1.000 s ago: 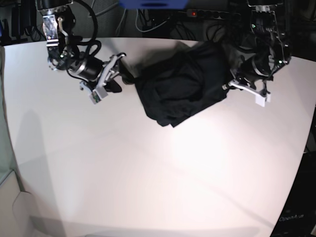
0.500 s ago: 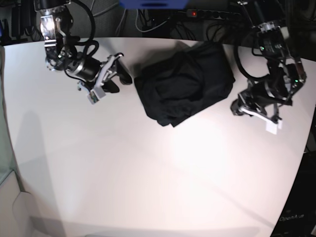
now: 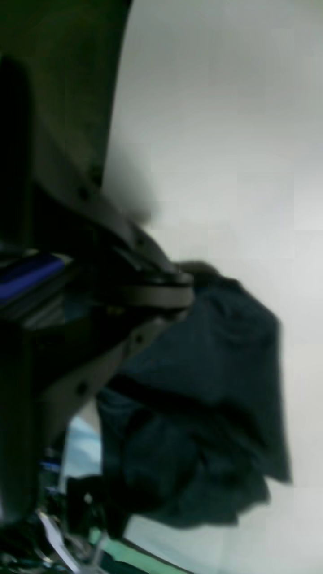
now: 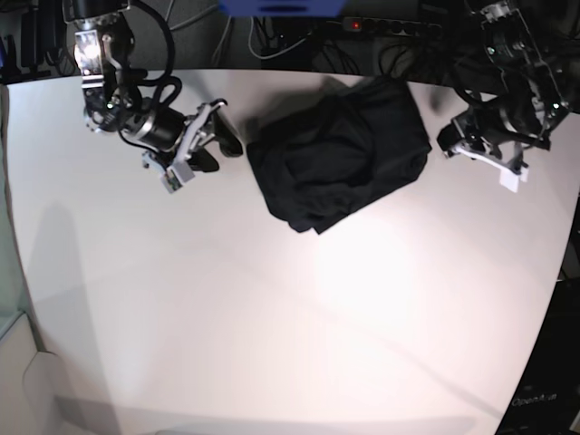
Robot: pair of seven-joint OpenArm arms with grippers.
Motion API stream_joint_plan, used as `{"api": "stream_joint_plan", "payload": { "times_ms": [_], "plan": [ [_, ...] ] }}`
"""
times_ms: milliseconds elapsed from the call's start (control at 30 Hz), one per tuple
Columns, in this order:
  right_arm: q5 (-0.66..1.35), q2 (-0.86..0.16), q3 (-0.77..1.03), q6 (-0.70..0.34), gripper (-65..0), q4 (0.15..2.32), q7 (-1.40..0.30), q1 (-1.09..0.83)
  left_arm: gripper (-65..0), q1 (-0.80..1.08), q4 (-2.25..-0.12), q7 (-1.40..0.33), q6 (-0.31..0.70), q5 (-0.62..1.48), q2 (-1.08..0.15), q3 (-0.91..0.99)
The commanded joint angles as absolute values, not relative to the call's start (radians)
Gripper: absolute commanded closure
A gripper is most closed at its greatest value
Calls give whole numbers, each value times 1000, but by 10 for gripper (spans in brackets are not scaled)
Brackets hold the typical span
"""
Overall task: Fold the T-shirt properly
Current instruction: 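Grasp the black bundle's sides with both grippers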
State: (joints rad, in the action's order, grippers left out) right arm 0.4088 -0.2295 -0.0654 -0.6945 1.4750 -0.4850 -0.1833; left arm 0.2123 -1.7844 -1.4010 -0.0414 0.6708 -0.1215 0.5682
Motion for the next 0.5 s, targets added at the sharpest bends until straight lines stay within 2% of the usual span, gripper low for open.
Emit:
{"api": "stream_joint_plan", "payload": {
  "times_ms": [0,200,467],
  "plan": [
    [426,-232,-62,-698,-305,1491,-467,-173,0,203,-1776,-1394,-41,668,-130,549],
    [424,-236,-62,-698,-305,1550,-467,-182,0,199,-1652,-1299,-41,487,-74,420],
    [424,-240,1,-698,-305,1615,-469,-209,0,108,-1474,-1193,-39,389,8,348]
  ]
}}
